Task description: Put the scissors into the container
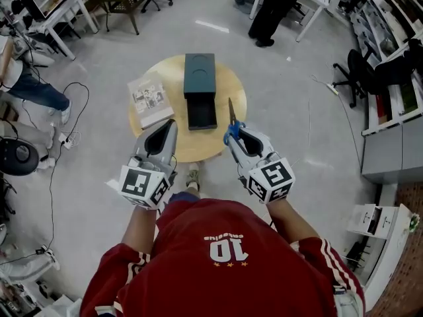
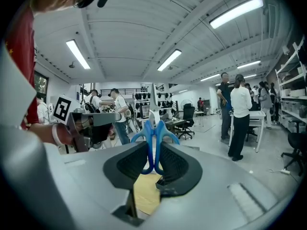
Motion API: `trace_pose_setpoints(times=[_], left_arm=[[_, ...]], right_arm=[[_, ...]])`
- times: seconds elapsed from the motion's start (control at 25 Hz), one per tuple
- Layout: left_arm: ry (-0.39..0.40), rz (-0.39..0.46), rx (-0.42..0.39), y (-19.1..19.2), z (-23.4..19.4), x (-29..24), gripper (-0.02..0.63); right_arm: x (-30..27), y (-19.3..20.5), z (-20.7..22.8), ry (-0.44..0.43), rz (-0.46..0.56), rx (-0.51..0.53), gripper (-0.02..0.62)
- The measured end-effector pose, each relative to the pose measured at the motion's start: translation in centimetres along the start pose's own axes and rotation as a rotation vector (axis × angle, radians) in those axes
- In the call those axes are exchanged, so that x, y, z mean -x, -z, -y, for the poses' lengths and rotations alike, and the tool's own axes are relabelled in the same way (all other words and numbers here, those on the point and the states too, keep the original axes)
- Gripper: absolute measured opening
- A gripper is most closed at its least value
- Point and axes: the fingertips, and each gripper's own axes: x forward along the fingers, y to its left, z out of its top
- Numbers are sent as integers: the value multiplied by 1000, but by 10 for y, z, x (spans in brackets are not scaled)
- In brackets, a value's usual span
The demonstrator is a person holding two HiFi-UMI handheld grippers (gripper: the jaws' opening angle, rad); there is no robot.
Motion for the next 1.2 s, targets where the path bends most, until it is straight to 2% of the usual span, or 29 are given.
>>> trace_pose_setpoints(times=[0.4, 0.8, 1.2], left_arm=[[4, -33, 37, 14, -33, -35, 2], [28, -75, 55, 28, -61, -73, 2], [24, -95, 63, 39, -90, -96, 2]], right_arm=[[-51, 32, 29, -3, -104, -79, 86], [-98, 70, 47, 20, -250, -114, 86], [-134, 102, 63, 34, -338, -141, 86]])
